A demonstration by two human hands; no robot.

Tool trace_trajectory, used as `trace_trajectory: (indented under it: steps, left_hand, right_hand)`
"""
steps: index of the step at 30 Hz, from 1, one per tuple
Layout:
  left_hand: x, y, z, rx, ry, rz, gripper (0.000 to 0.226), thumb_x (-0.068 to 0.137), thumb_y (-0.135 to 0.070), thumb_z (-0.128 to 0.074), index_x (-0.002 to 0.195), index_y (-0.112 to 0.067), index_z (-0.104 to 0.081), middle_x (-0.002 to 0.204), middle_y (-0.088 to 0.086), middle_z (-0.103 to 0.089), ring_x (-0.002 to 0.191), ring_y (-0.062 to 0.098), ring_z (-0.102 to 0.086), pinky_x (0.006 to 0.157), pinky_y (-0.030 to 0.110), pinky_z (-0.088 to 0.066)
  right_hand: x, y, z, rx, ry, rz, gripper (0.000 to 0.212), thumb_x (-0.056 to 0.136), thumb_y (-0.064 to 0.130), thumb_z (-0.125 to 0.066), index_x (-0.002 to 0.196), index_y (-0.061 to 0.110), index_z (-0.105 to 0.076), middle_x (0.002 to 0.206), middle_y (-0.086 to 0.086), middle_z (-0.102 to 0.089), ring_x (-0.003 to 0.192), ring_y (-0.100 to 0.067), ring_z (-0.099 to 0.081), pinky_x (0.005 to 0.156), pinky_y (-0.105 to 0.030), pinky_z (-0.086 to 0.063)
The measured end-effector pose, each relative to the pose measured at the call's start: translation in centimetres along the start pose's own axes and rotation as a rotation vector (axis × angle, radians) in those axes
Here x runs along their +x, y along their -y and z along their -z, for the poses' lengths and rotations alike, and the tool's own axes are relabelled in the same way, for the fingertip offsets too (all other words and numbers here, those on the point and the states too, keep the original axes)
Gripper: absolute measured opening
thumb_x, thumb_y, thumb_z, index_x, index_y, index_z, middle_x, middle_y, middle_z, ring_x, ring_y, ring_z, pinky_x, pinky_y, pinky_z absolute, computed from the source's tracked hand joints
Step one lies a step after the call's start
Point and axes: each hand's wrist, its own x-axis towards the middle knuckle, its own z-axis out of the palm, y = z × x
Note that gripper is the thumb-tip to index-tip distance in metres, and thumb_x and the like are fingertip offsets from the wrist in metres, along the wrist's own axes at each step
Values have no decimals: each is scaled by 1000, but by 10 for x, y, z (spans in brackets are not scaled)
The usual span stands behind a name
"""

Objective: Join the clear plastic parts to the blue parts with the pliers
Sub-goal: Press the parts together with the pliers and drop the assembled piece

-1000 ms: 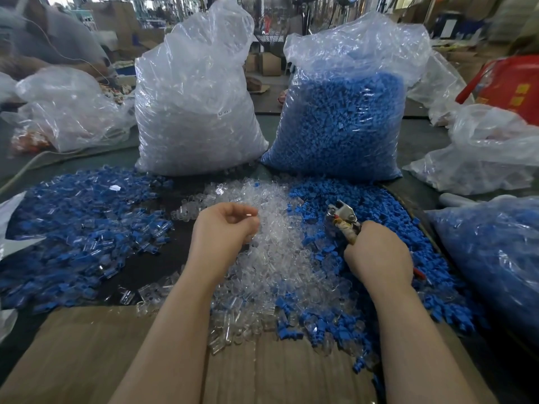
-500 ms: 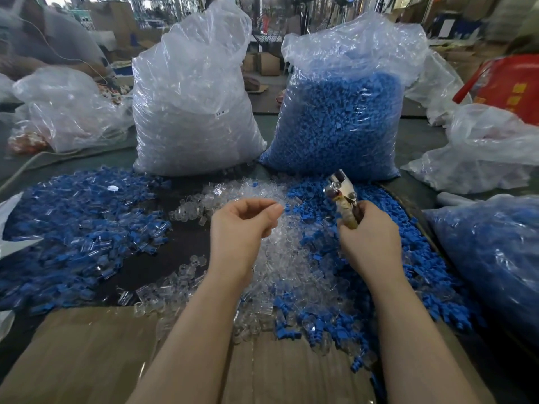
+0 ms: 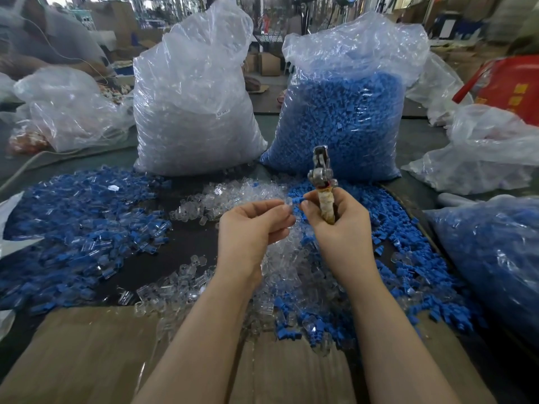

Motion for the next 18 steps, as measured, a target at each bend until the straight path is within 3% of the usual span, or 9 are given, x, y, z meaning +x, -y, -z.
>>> trace_trajectory:
  steps: [3,5,12,18]
  left_hand:
    - [0,0,-1,7,-5,-20,7,81,-1,-75,85,-6,-72,73,9,-75,69,14,-73,59,19,-56]
    - [-1,0,-1,31,-11,-51,7,80,-1,-76,84,-6,-72,72,8,-75,68,14,-73,59,19,-55]
    - [-2,0,-4,179,-40,-174,6,81,-2,-77,85,-6,-75,71,7,-75,68,15,-74,59,18,-54]
    - [-4,-2,-7,239,-50,-230,10,79,-2,-78,80,-11,-75,73,4,-75,69,14,-73,61,19,-55]
  right_hand:
    - [-2,-2,-1,-58,-25,12,19,90,24,-69,90,6,-63,75,-7,-66,71,-26,-61,68,-44,-53]
    - [-3,-2,-2,-79,-55,30,23,90,27,-69,90,5,-62,76,-10,-65,72,-29,-60,69,-50,-51]
    - [-4,0,-3,-95,-58,54,18,90,28,-69,88,11,-62,74,-1,-65,71,-22,-60,67,-48,-51]
    - [-5,-2,-5,-150,-41,69,14,91,31,-68,82,25,-58,64,11,-59,60,-6,-54,52,-27,-41]
